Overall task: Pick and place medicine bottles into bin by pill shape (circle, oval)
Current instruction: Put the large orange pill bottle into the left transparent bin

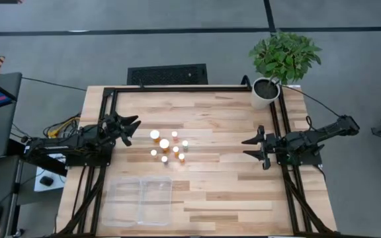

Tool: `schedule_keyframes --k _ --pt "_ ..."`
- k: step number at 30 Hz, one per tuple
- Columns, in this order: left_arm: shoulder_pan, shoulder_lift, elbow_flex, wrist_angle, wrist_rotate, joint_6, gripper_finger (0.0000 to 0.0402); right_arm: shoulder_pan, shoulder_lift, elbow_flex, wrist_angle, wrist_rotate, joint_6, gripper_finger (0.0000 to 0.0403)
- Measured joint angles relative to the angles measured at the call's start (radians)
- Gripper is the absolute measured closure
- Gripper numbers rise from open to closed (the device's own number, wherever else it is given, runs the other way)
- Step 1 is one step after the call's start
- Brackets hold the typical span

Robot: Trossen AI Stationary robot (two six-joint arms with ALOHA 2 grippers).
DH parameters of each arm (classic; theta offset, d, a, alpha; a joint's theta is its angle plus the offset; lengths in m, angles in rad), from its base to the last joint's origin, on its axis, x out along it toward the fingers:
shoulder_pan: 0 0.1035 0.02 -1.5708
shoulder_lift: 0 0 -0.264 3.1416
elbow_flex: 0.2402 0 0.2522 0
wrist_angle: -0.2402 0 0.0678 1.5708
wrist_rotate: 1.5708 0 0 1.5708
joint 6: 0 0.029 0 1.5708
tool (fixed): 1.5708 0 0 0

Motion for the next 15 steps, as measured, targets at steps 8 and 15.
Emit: schedule_keyframes --k 8,15 --pt "0.0 0.0 0.0 0.0 0.0 0.0 0.0235 -0.009 -0.003 0.0 0.15 0.015 0.237 0.0202" --pt "0.0 0.0 0.0 0.0 0.02 -0.085 0.0235 -0.035 -0.003 0.0 0.195 0.04 0.24 0.0202"
